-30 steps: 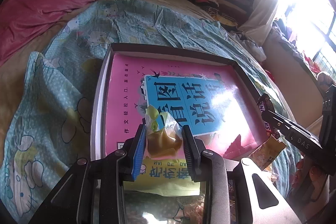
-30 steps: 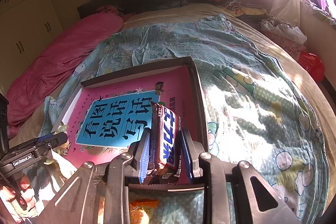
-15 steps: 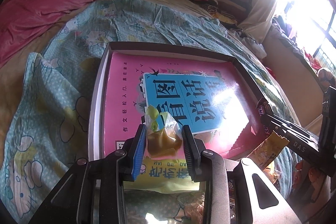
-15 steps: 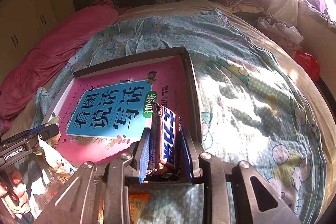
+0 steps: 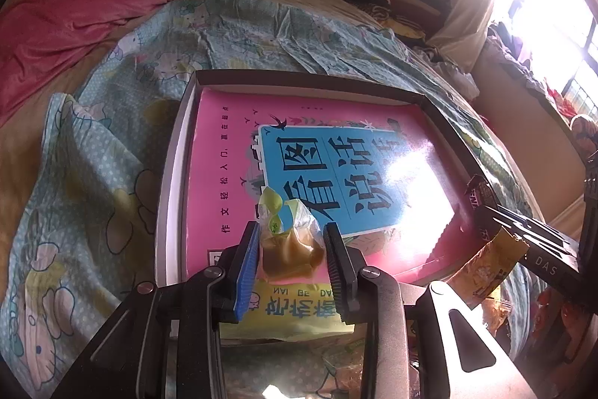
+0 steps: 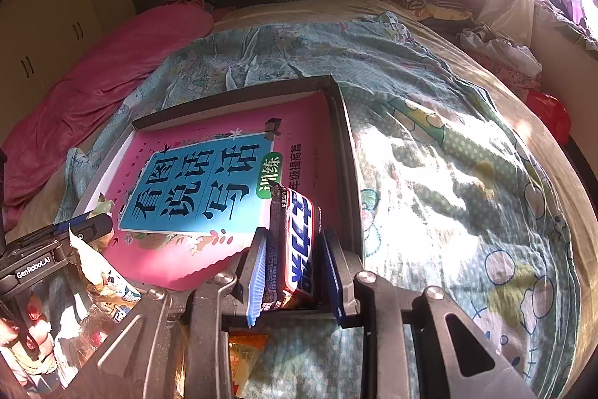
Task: Organize snacks
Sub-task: 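Carry the yellow-green packet with the left tool while the right tool carries the chocolate bar over the tray, then open the left tool to drop the packet in the tray while the right tool releases the bar there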
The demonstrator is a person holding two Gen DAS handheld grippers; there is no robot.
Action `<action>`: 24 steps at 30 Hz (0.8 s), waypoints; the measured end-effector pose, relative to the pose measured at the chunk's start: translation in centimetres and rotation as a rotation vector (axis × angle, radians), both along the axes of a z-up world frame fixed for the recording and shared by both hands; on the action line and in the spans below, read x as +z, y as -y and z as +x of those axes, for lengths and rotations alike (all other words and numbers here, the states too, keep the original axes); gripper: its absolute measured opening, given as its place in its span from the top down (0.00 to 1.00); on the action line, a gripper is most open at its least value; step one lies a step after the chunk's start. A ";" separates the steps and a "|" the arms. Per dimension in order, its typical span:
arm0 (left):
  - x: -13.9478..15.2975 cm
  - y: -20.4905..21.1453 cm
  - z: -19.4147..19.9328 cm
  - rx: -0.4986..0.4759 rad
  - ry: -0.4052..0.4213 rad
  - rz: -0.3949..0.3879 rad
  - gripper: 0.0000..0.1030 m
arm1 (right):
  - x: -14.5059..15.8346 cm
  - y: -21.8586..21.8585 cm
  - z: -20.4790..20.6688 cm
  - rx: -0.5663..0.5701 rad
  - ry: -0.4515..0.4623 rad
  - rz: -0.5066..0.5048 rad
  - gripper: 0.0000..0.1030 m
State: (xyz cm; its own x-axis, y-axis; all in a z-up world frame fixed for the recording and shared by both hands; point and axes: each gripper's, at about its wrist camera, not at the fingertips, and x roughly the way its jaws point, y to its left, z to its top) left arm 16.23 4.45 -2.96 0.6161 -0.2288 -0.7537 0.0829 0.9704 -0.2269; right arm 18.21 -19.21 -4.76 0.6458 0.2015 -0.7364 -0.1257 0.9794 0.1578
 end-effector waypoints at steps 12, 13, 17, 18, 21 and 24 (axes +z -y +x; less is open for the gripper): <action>0.0 0.0 0.0 -0.002 -0.004 -0.006 0.65 | 0.0 0.1 -0.5 0.003 -0.007 0.022 0.72; 0.0 0.0 0.0 -0.002 -0.004 -0.006 0.65 | 0.1 0.2 -0.5 0.002 -0.007 0.023 0.72; 0.0 0.0 0.0 0.000 -0.006 -0.004 0.64 | 0.2 0.4 -0.6 -0.002 -0.004 0.028 0.72; 0.0 0.0 0.0 0.001 -0.007 -0.004 0.63 | 0.3 0.4 -0.6 -0.002 -0.003 0.029 0.72; 0.1 -0.1 0.0 0.004 -0.007 0.001 0.62 | 0.5 0.3 -0.7 -0.003 0.003 0.031 0.72; 0.3 -0.2 0.0 0.007 -0.001 0.002 0.61 | 0.7 0.2 -0.8 0.000 0.005 0.031 0.72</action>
State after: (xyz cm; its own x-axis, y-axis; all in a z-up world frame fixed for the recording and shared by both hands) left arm 16.19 4.61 -2.67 0.6166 -0.2231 -0.7550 0.0761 0.9714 -0.2249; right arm 17.41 -19.44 -4.09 0.6493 0.2241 -0.7268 -0.1261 0.9741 0.1878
